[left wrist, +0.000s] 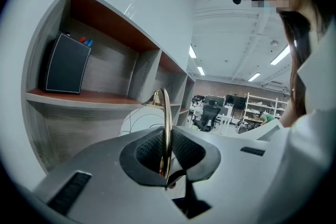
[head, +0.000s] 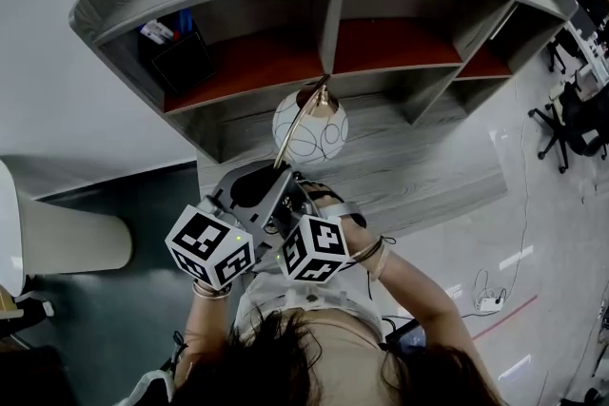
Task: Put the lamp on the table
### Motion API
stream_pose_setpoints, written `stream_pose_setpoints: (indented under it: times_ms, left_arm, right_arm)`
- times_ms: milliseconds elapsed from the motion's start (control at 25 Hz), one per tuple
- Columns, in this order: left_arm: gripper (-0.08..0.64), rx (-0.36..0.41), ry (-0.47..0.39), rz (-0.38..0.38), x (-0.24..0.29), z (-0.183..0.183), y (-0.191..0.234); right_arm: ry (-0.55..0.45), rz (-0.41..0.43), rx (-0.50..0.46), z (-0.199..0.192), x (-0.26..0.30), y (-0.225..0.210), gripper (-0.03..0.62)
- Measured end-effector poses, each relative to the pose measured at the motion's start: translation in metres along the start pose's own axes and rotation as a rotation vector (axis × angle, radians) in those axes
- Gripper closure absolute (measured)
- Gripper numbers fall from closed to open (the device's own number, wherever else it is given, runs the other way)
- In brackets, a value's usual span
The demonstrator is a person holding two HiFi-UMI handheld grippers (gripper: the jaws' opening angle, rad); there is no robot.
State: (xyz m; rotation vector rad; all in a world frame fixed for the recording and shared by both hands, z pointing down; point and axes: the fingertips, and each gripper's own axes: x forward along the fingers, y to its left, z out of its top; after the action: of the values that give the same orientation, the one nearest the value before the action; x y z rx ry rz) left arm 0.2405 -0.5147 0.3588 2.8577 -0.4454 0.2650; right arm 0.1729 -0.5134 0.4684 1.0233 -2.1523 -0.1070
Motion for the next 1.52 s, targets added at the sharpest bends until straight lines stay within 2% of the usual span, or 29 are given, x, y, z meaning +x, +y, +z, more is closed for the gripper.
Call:
stream_pose_setpoints:
  times_ms: [680, 1520]
  left_arm:
    - [0.523, 0.001, -0.009, 0.022, -0.02, -0.009, -0.001]
    - [0.523, -0.023, 0.014, 0.118, -0.045, -0.024, 0.002]
  right_arm:
    - [-0.018, 0.009, -0.004, 0.004, 0.004, 0.015, 0.54]
    - [-0.043, 0.052, 0.028, 0.007, 0.011, 0.036, 0.54]
